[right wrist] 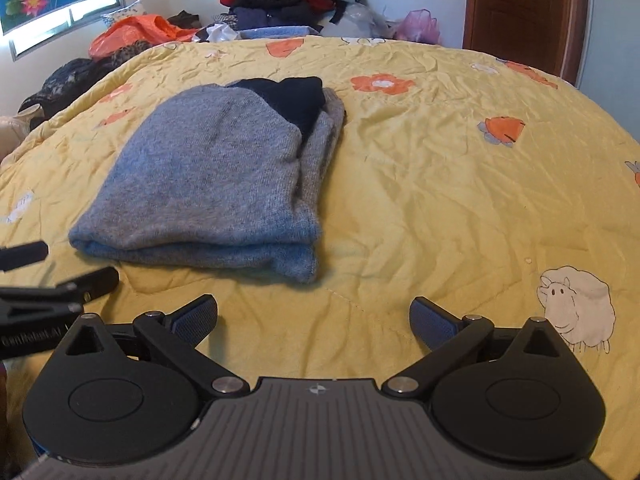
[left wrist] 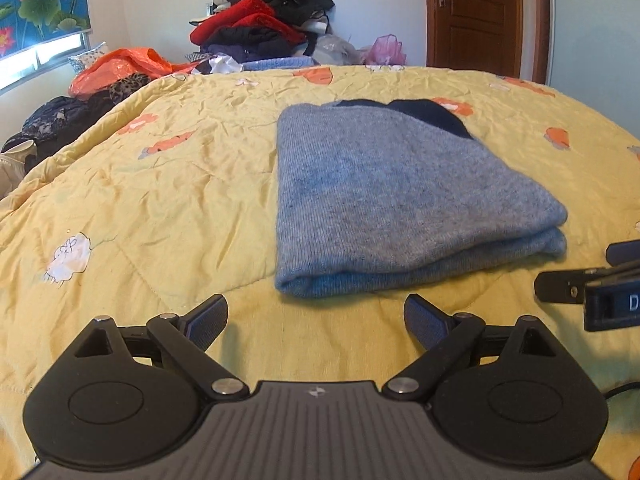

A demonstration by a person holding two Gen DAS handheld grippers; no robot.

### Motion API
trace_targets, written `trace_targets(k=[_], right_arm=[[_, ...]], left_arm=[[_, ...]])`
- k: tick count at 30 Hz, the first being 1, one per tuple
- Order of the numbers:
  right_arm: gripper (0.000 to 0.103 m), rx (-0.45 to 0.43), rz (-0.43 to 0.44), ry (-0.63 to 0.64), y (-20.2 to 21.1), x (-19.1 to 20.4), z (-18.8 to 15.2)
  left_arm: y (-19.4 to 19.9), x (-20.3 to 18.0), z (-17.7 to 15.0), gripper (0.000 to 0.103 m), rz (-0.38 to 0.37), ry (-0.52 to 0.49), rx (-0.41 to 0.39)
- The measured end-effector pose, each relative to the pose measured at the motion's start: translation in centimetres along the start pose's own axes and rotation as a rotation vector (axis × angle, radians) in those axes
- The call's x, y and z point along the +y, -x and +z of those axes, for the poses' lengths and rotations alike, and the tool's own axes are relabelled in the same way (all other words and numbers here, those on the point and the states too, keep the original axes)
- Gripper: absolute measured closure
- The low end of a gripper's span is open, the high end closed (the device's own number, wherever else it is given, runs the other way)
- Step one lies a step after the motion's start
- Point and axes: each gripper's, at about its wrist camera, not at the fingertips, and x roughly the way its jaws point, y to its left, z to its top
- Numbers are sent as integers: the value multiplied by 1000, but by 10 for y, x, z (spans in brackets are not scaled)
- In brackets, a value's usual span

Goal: Fold small clothes

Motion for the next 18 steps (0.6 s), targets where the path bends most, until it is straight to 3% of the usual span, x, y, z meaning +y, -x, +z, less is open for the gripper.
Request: trace_targets(k=[4, 9, 18], right_arm=[[0, -23, -47, 32, -16, 9, 2], [0, -66, -51, 36, -18, 13, -1], [0, -68, -69, 36, -18, 17, -2]], left_arm=[[-15, 1, 3, 0, 36, 23, -6], [-21, 11, 2, 0, -8, 88, -11], [-20, 10, 0, 0, -14, 79, -18]])
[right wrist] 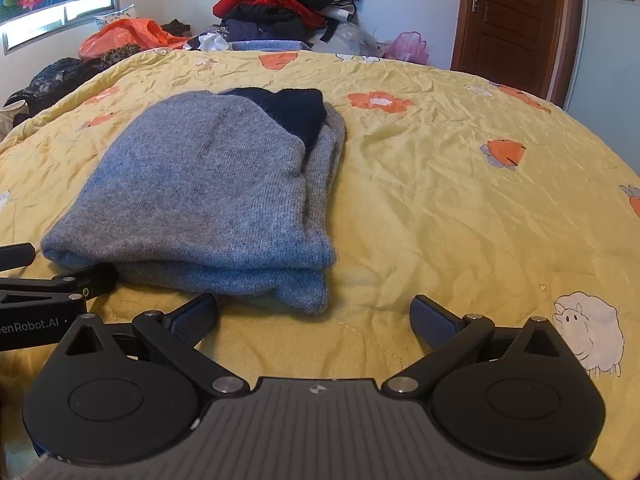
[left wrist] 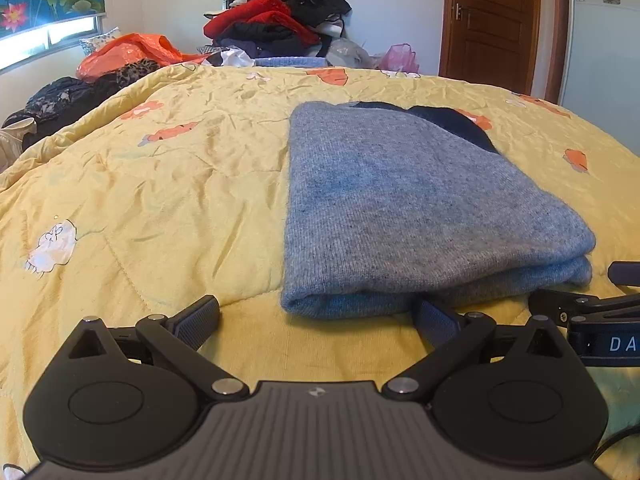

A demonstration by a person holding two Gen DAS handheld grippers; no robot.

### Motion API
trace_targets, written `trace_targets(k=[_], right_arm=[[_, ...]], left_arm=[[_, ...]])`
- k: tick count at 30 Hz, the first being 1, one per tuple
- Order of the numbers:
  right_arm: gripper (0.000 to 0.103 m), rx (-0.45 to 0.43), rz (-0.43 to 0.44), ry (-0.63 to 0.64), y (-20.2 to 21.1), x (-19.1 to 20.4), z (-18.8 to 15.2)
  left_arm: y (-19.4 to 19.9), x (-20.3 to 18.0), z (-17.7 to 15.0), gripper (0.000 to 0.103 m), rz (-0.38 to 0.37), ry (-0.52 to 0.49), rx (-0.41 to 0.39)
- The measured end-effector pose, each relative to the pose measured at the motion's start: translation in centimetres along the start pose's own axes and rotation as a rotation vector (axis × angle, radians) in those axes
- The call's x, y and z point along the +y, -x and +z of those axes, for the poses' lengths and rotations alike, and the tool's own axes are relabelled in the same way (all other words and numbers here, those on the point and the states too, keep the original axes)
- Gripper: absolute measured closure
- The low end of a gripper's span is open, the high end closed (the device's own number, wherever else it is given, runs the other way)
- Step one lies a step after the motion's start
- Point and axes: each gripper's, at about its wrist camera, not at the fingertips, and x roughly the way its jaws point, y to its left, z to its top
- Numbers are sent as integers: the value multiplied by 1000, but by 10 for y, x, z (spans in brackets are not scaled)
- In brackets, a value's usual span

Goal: Fold small clothes

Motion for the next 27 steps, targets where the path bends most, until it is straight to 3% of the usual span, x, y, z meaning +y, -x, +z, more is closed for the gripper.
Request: trace_targets(k=[27], right_arm=[[0, -1, 1, -1, 0, -1, -1]], left_arm=[[0, 0, 0, 0, -7, -4, -1]])
